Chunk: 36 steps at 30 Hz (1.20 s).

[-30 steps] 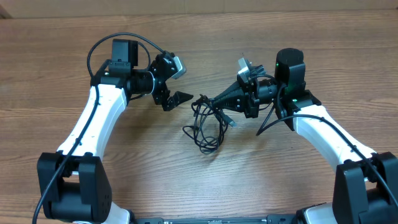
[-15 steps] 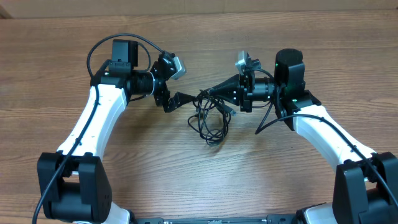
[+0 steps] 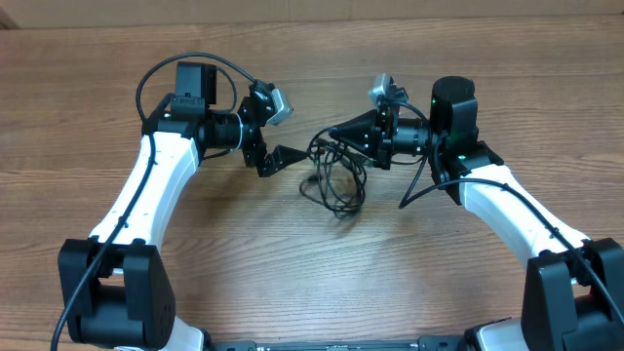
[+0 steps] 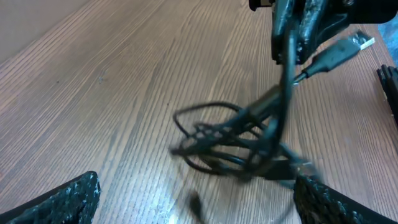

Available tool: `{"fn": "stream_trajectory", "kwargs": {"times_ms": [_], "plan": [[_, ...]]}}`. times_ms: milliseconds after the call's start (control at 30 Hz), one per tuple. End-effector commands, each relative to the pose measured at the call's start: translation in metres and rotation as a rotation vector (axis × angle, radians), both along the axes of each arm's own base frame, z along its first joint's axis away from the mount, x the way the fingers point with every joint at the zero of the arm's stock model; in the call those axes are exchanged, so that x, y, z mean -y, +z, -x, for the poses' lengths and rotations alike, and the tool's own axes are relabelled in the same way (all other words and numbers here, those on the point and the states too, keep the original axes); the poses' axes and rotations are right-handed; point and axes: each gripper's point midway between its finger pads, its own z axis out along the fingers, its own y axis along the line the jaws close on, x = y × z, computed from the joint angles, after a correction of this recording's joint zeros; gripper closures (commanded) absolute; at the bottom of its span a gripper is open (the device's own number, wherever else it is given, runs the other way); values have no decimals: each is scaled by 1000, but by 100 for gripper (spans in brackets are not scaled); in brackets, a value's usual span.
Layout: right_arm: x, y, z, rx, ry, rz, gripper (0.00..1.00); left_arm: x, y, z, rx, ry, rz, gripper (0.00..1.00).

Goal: Untangle cables

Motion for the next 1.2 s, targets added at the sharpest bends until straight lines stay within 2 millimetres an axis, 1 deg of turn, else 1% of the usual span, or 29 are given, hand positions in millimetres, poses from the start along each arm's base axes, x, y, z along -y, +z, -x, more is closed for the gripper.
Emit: {"fn": "stream_trajectory", "kwargs": {"times_ms": [0,167,233,467,633,800,1000,1167], "plan": [[1,14,-1,38,-16,-5,96,3,5,2,-2,-16,28,0],[1,14,-2,38,-21,-4,96,3,5,2,-2,-16,28,0],[0,15,1,37,-3,-10,96,3,5,2,-2,-16,28,1],[-4,26,27,45,154,-67,96,-2,-2,-5,12,20,-29,1],[-6,38,44,96,266,-109,96,-2,-2,-5,12,21,-30,0],[-6,41,50,110,298,-120,95,-3,-2,-5,12,21,-31,1],[-13,41,55,112,319,-120,95,-2,-2,-6,13,24,-27,0],[-16,41,57,116,323,-120,95,6,-1,-4,3,16,-21,0]]}}
